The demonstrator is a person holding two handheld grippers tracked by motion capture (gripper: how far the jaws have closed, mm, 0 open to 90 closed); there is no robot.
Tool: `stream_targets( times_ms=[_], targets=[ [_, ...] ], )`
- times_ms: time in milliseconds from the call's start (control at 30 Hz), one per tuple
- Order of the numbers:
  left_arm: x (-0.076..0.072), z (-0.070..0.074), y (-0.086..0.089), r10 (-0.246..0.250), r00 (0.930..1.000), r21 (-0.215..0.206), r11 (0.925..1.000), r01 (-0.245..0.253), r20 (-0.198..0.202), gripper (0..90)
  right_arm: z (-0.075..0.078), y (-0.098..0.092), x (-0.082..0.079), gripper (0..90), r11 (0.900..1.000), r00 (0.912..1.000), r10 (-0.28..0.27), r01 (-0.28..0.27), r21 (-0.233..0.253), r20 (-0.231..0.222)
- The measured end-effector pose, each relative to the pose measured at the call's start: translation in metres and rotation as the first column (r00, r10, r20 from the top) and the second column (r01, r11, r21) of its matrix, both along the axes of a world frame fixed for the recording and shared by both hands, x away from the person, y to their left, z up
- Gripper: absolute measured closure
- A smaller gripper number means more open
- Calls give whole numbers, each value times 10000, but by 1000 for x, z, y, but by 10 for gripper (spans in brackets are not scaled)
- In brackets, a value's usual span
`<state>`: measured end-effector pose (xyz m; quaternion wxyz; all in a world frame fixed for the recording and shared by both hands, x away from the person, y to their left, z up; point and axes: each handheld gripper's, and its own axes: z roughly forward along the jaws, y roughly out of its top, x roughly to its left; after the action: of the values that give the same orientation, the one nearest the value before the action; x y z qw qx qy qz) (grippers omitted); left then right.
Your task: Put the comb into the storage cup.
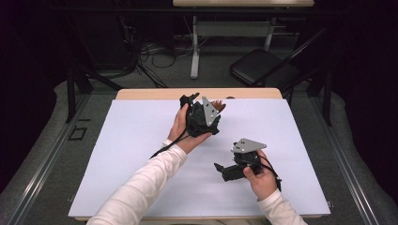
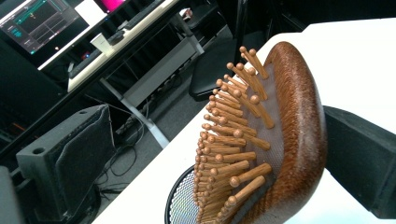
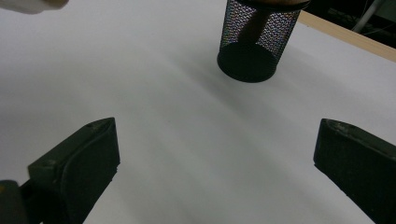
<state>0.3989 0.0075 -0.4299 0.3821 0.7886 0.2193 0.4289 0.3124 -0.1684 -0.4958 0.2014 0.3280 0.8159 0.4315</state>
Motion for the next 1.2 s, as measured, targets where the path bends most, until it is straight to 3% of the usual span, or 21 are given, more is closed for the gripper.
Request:
stream_targets(
  times_ms=[433, 733, 1200],
  targets=[
    [-11, 9, 10, -270, 9994, -306, 9992, 263, -221, 5, 0, 0, 0, 0, 10000, 10000, 7, -7, -39, -4],
    [-20, 15, 18, -516, 9973, -835, 9954, 471, -523, 5, -1, 0, 0, 0, 10000, 10000, 6, -6, -72, 1],
    [-31, 25, 25, -827, 9945, -1080, 9913, 755, -641, 6, -1, 0, 0, 0, 10000, 10000, -47, 47, -43, -40]
  ],
)
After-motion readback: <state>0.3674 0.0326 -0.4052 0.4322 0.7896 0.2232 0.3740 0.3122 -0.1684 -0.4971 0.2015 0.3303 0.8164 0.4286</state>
